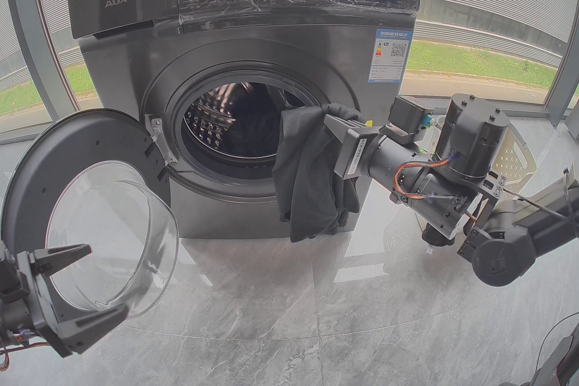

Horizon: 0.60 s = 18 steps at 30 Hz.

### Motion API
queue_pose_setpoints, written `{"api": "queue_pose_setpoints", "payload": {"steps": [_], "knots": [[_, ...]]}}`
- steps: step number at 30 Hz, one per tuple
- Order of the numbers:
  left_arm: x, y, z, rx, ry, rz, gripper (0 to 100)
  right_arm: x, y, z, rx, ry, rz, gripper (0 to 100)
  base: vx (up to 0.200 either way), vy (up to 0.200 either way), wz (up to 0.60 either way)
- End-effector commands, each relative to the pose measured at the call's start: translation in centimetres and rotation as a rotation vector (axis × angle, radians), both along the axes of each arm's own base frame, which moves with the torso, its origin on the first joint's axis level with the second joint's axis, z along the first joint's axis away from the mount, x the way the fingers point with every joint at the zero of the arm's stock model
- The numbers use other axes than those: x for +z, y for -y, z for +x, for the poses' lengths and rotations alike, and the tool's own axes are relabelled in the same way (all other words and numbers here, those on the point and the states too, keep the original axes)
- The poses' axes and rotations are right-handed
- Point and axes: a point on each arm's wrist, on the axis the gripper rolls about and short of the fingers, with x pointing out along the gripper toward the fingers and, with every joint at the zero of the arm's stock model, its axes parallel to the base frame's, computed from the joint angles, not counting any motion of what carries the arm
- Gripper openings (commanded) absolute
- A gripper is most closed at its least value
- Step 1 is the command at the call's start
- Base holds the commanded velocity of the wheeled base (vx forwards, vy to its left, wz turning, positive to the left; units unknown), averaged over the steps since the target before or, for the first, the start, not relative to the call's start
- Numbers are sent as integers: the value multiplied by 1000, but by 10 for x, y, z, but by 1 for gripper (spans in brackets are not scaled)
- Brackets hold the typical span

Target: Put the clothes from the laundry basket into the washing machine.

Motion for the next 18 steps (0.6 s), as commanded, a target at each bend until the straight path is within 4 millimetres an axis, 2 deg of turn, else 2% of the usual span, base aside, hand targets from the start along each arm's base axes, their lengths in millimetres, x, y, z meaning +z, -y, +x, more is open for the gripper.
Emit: {"api": "queue_pose_setpoints", "payload": {"steps": [1, 8, 11, 12, 18], "knots": [[-17, 42, 63, -147, -161, 71, 100, -7, -12, 18, -20, -6, 13, 0, 0, 0, 0], [-38, 82, 109, -202, -193, 98, 100, -10, -17, 23, -18, -9, 14, 0, 0, 0, 0], [-39, 83, 112, -202, -198, 100, 100, -10, -17, 23, -18, -8, 15, 0, 0, 0, 0], [-47, 93, 131, -203, -211, 102, 100, -8, -18, 22, -14, -4, 19, 0, 0, 0, 0], [-54, 107, 146, -218, -250, 97, 100, -8, -19, 21, -10, -3, 21, 0, 0, 0, 0]]}}
